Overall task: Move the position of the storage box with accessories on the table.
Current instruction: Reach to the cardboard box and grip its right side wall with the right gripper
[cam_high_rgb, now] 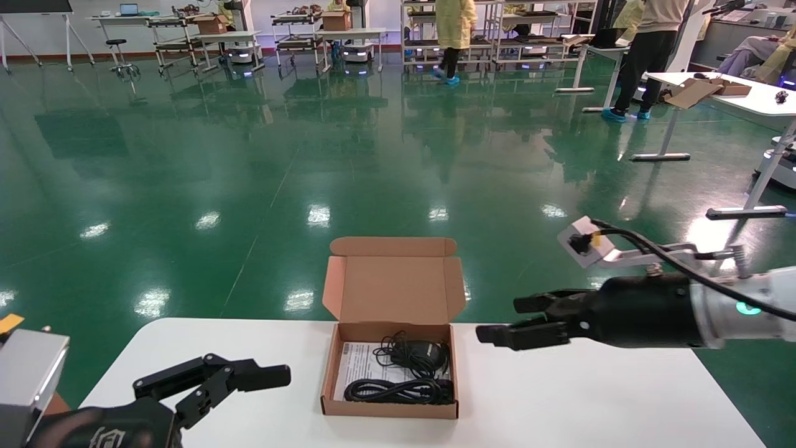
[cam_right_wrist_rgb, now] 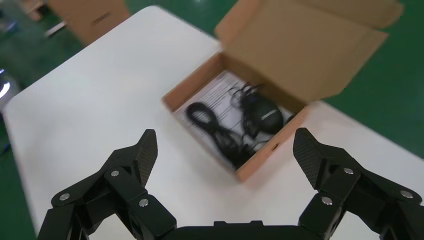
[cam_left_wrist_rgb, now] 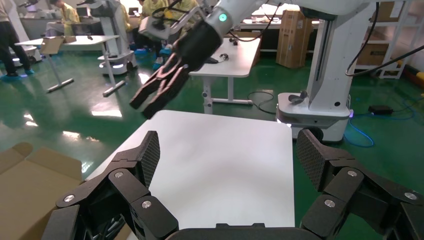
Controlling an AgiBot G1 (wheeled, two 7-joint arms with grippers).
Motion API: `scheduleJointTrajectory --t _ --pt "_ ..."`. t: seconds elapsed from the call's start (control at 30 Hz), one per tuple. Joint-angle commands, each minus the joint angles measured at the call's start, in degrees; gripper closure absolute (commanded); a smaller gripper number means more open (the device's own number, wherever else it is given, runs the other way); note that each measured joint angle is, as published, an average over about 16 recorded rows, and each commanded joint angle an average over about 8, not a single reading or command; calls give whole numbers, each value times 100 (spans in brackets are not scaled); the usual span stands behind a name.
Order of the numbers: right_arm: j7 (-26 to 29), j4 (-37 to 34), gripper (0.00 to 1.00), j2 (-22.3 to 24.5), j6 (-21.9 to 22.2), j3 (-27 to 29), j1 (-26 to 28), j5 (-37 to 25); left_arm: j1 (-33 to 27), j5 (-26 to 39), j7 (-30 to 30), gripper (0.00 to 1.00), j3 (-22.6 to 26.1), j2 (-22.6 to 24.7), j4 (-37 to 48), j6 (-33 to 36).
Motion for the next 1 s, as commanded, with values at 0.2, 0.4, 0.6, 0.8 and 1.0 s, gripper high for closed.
scheduleJointTrajectory --t 0.2,0.4,0.6,0.8,1.0 --pt "-112 -482 0 -248 227 -31 99 -79 1 0 0 0 0 0 1 -1" --pt "267 -692 0 -340 390 -108 118 -200 1 0 0 0 0 0 1 -1" --pt "978 -1094 0 -675 922 -211 183 -374 1 0 0 0 0 0 1 -1" --pt "1726 -1566 0 -1161 1692 -317 235 -559 1 0 0 0 0 0 1 -1" --pt "2054 -1855 0 -1547 2281 -352 109 -620 1 0 0 0 0 0 1 -1"
